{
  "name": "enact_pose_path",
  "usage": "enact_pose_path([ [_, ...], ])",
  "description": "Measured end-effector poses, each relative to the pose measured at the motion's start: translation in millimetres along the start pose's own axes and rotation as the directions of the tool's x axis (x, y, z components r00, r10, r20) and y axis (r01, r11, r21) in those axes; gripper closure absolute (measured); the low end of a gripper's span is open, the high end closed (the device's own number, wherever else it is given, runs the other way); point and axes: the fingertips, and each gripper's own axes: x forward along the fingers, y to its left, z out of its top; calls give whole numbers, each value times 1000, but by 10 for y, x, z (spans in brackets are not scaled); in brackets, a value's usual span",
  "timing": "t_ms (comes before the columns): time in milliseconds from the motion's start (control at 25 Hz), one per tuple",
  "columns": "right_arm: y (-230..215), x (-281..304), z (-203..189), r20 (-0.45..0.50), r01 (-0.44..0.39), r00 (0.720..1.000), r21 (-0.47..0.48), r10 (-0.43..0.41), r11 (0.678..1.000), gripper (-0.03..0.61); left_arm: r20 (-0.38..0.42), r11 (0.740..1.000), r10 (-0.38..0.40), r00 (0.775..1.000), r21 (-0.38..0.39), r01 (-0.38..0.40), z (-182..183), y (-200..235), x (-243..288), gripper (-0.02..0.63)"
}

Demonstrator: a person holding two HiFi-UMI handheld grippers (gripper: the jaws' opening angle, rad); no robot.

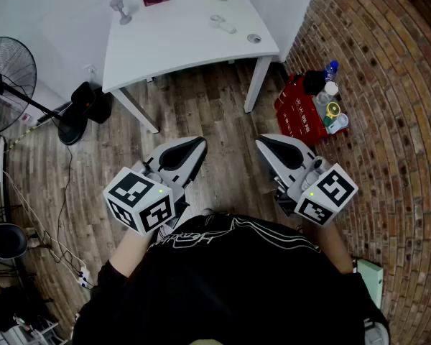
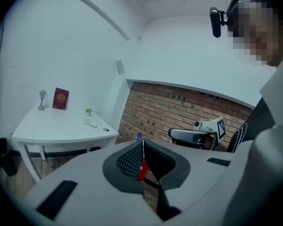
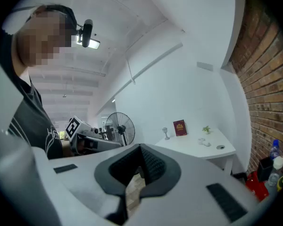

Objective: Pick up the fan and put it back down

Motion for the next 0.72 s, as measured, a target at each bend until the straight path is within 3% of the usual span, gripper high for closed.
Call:
enact_pose_path([
  [280, 56, -252, 78, 16, -15, 1000, -35, 15, 999, 577, 6, 1000, 8, 1000, 24, -8, -25, -239, 23, 580],
  [480, 19, -365, 188, 61, 33, 998, -71, -29, 997, 578, 1, 999, -4, 1000, 47, 4, -11, -318, 71, 580],
  [720, -86, -467, 284, 98, 82, 992, -78, -74, 994, 473, -3, 998, -17, 1000, 56, 17, 2, -328, 123, 580],
])
